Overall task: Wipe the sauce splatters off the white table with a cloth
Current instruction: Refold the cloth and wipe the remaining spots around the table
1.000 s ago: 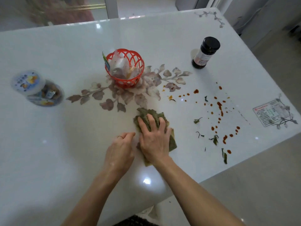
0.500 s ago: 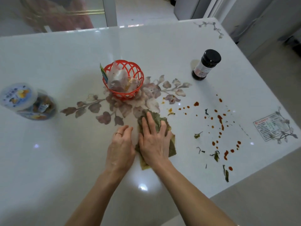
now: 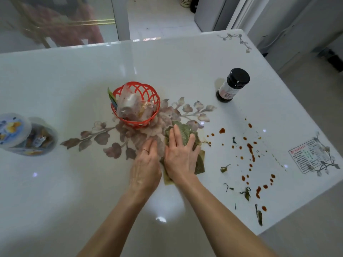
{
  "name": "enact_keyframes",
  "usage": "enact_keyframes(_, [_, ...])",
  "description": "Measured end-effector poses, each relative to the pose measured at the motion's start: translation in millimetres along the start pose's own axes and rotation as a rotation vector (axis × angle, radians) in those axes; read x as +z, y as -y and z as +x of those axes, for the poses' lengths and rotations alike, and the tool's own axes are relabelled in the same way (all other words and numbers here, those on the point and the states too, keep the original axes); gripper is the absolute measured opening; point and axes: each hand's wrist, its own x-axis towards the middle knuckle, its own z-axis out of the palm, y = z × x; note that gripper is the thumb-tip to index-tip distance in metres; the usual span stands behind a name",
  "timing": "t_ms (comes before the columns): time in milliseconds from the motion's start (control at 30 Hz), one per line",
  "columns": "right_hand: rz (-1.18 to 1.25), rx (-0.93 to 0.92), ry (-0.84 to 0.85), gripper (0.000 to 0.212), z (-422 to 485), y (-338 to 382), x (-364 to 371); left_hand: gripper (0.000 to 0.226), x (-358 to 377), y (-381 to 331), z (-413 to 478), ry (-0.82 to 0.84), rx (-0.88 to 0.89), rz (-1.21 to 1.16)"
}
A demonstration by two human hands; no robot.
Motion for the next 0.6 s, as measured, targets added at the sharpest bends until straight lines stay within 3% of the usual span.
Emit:
enact_keyframes(167, [-0.020,-0.112,0.109,0.059,53,-7,-12,0.057,1,-8,11,0.010,0.047,0.026])
enact_keyframes(400, [0.045,0.194,0.049,0.060,51,-39,-16,0.063,7,-11,12,0.054,0.046,0.078])
enact_keyframes(600, [-0.007,0.102,-0.007,0.059,22,-19,-1,0.064,12,-9,13,0.103,0.041,0.172])
